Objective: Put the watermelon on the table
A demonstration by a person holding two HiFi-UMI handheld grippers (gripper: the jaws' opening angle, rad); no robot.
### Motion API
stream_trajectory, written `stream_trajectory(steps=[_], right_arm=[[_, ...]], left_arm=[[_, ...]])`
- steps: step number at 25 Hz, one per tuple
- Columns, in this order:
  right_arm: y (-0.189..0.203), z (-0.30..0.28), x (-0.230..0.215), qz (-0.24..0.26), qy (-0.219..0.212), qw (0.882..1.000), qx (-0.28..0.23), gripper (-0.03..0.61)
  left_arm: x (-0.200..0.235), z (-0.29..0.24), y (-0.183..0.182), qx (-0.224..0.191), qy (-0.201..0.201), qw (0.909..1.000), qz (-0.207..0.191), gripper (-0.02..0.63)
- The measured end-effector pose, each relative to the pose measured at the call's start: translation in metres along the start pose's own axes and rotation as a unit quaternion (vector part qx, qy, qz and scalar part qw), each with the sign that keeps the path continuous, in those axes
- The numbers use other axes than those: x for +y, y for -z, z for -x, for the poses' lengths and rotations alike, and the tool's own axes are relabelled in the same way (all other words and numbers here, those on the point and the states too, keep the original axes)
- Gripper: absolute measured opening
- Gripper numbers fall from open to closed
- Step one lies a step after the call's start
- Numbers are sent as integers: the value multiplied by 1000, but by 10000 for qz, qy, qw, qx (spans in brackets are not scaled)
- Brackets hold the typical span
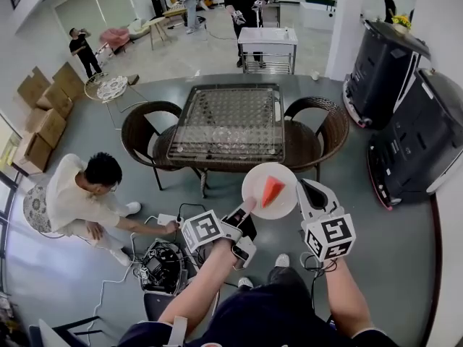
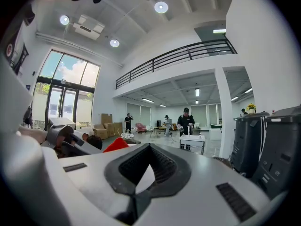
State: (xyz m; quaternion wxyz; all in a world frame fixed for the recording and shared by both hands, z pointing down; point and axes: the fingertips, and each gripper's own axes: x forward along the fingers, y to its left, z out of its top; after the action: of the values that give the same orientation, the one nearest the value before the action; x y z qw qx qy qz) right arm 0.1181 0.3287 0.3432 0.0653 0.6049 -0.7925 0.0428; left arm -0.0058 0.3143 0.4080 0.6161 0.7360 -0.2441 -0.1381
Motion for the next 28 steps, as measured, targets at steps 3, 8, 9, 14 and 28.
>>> stream_trajectory(steps=[3, 8, 9, 14, 28], right_arm=[[-2, -11, -15, 37, -82, 10000, -5, 3], [-9, -33, -42, 93, -266, 9996, -40, 3], [-10, -38, -47, 102, -304, 9995, -56, 3], [-16, -57, -73, 113, -474, 9987, -164, 3], [-5, -118, -106, 93, -1074, 9942, -20, 2]], left_arm=[[-1, -17, -5, -79, 6, 10000, 23, 15], [-1, -47, -14, -223, -38, 9997, 99, 15], [0, -51, -16, -265, -55, 9995, 129, 16], [3, -72, -26, -499, -150, 9985, 139, 15], [18, -99, -69, -1198, -552, 9912, 120, 15]])
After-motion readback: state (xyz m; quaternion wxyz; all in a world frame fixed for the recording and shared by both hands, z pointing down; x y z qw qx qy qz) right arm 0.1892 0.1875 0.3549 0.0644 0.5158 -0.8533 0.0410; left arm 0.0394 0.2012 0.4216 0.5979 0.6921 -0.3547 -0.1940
